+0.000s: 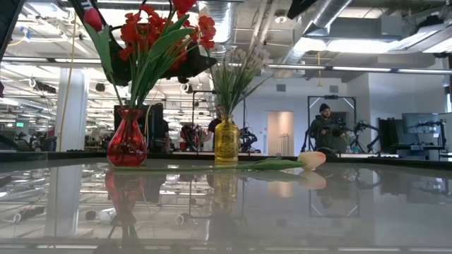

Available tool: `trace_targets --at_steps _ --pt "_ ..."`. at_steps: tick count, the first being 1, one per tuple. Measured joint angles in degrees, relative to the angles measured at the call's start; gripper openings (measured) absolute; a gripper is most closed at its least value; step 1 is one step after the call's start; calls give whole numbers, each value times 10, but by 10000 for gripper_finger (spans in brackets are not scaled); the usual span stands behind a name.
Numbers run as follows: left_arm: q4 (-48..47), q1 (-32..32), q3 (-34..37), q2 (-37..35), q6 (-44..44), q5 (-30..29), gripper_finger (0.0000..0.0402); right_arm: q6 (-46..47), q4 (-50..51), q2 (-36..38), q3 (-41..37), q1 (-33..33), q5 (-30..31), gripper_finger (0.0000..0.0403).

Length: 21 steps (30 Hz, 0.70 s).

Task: Sort flowers into vase by color
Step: Put the bottom red tulip into the yellow flower vase

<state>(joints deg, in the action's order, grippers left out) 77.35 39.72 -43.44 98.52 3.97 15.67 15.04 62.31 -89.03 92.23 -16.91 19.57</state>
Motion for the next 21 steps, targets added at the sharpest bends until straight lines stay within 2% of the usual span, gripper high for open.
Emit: trace_targets --at_steps 10,21 --pt "-106 -5 0 -1 -1 21 0 -3 3 0 0 2 0 258" --pt "-162 -19 0 -1 -19 21 1 -4 -2 0 0 2 1 258"
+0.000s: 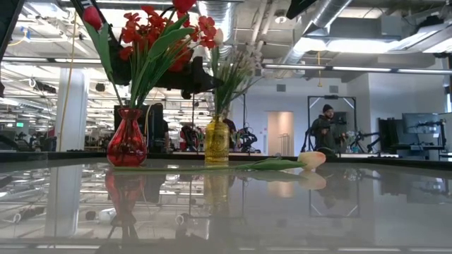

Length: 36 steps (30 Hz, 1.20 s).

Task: Sort flowers into vase by color
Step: Put the bottom red tulip into the yellow flower vase

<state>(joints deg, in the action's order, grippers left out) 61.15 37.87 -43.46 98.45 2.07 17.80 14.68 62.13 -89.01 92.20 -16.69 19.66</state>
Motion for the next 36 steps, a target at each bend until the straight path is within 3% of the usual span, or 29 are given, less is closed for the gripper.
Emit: trace_targets --at_steps 6,12,22,32,36 --pt "-6 1 0 0 1 0 31 -1 0 0 0 0 0 258" --pt "-32 5 0 -2 0 25 98 -1 0 0 0 0 1 258" --pt "-184 52 0 -95 -29 36 197 35 -10 0 0 1 0 258" --pt "-345 65 0 -213 -105 59 216 120 -13 0 0 14 -3 259" --pt "-406 69 0 -256 -161 48 216 201 -26 -2 0 30 -3 259"
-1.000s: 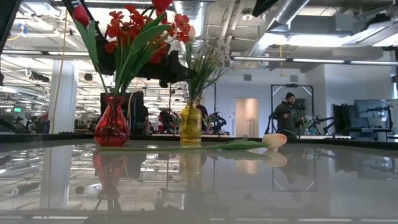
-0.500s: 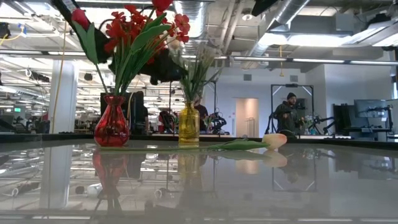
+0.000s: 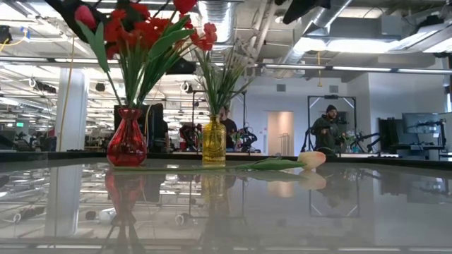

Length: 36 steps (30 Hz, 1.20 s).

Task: Sort flowers into vase by color
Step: Put the bottom red tulip into the yellow flower vase, then put the red tulip into the yellow flower vase

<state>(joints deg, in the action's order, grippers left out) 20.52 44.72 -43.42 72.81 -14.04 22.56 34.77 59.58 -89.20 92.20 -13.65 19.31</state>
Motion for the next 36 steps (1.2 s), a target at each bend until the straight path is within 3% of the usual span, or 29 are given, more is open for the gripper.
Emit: trace_targets --at_steps 5,17,23,28,36 --pt "-11 13 0 -47 -39 -53 216 146 -29 -21 0 27 1 259" --pt "44 18 0 -151 -110 -289 216 380 -48 -151 0 49 -11 259" --pt "5 48 0 -215 -85 -245 215 553 -67 -231 0 29 -27 259" --pt "-65 73 0 -248 -53 -199 213 713 -76 -273 0 23 1 259" --pt "-94 79 0 -254 -52 -167 213 848 -107 -340 0 34 31 259"
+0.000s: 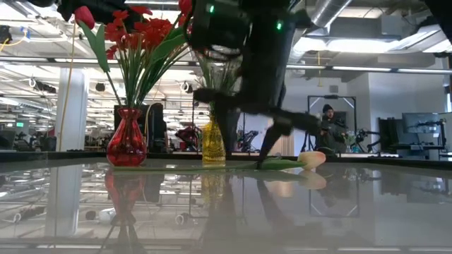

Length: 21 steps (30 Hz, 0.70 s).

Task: Sort flowers into vase by color
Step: Put the red tulip into the yellow flower vase

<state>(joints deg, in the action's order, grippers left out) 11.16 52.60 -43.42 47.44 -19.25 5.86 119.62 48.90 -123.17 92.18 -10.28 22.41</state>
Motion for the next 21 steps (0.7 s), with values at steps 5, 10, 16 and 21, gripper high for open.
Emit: trace_targets --at_steps 5,10,16,21 --pt "-15 0 0 1 17 23 213 49 -15 -27 3 10 20 259" --pt "-26 0 0 1 20 29 213 75 5 -42 10 25 17 250" --pt "-33 0 0 1 20 29 213 97 44 -43 6 58 5 174" --pt "-32 0 0 1 16 25 213 76 58 -44 5 79 4 73"
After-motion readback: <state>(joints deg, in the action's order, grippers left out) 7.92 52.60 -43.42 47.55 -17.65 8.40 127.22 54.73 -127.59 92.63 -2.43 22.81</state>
